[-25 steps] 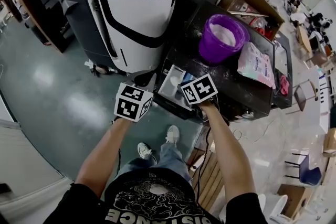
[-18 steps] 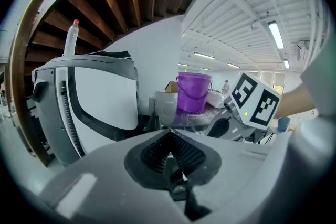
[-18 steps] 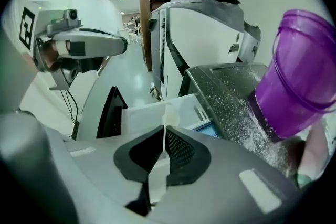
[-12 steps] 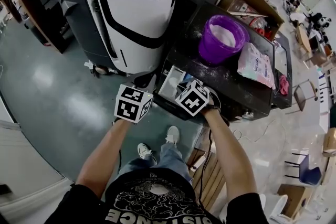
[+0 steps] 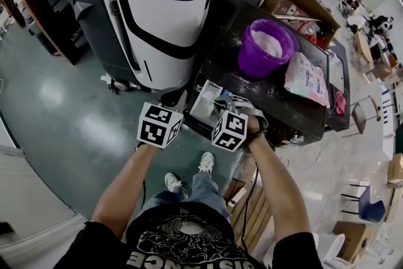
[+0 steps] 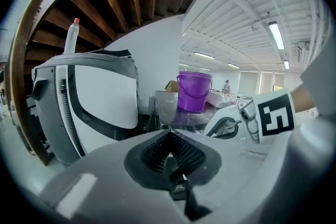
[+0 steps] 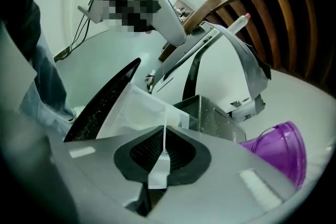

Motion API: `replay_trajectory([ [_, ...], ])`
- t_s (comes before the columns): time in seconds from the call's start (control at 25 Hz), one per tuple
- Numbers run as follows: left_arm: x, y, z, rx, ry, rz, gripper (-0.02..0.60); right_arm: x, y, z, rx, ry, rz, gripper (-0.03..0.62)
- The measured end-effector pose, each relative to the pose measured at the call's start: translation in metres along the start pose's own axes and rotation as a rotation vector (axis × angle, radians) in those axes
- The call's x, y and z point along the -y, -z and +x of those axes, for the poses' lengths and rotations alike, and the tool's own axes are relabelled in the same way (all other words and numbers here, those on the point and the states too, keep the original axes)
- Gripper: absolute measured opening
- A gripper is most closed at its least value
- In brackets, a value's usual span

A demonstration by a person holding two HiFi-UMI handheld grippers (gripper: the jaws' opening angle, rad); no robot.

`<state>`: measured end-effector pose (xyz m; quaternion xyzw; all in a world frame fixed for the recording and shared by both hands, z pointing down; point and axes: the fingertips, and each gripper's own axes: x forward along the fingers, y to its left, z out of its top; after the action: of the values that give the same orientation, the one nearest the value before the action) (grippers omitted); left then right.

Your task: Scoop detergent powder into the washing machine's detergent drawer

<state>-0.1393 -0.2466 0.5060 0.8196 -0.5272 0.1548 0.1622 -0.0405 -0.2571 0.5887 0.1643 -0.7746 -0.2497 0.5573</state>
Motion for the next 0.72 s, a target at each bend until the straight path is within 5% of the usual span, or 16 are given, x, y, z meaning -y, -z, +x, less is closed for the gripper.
replay_trajectory([
  [0.36, 0.002, 0.003, 0.005, 0.000, 0.005, -0.013, 0.002, 0.001, 0.004, 0.000, -0.012, 0.042, -0.066, 0.038],
  [0.72, -0.001, -0.010, -0.002, 0.021, 0.005, -0.026, 0.002, 0.017, -0.001, -0.018, 0.067, 0.019, 0.280, 0.037],
])
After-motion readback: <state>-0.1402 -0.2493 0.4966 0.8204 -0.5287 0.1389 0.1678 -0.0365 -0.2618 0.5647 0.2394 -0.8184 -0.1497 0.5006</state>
